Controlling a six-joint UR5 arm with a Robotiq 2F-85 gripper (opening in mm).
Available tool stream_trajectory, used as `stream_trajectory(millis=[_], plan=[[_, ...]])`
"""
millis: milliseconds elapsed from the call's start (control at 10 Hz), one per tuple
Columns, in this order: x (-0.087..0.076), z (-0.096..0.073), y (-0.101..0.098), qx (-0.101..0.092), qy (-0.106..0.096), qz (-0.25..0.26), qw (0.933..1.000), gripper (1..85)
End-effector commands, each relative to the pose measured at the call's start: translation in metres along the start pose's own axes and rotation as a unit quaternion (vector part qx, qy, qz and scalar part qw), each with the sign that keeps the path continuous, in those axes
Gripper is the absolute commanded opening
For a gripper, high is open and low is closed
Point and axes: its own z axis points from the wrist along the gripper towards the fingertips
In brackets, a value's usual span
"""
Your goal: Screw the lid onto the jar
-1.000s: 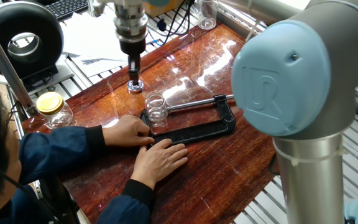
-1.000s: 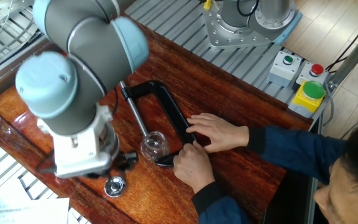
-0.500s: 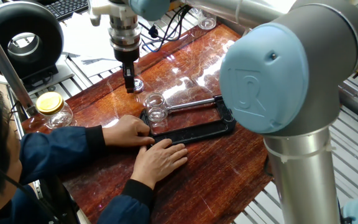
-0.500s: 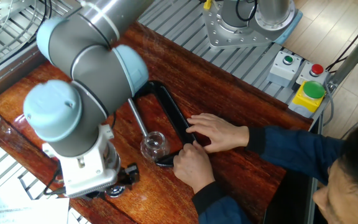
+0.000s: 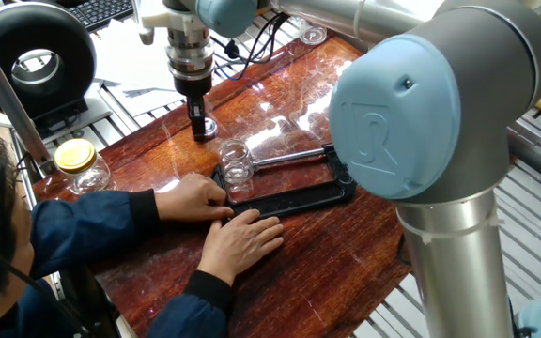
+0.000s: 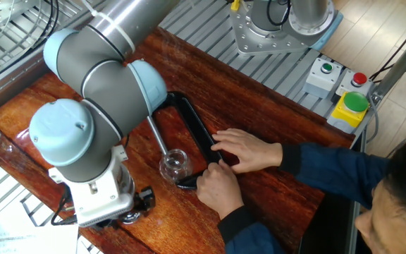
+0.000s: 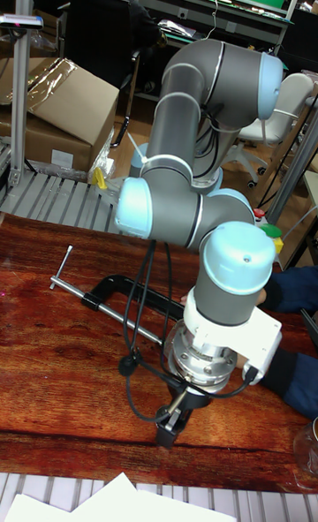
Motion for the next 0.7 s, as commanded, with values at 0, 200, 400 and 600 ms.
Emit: stream_trajectory(millis=[0, 200, 400, 600], plan=[[0.0115, -0.0065, 0.0061, -0.010, 0.001, -0.003, 1.0000, 62.0], [0.0184, -0.0084, 0.0062, -0.008, 0.004, -0.003, 0.9999, 61.7], [0.0140, -0.0047, 0.0065, -0.008, 0.000, 0.000, 1.0000, 60.0], [0.0111, -0.0025, 0.0072, -0.006, -0.003, 0.002, 1.0000, 59.3]])
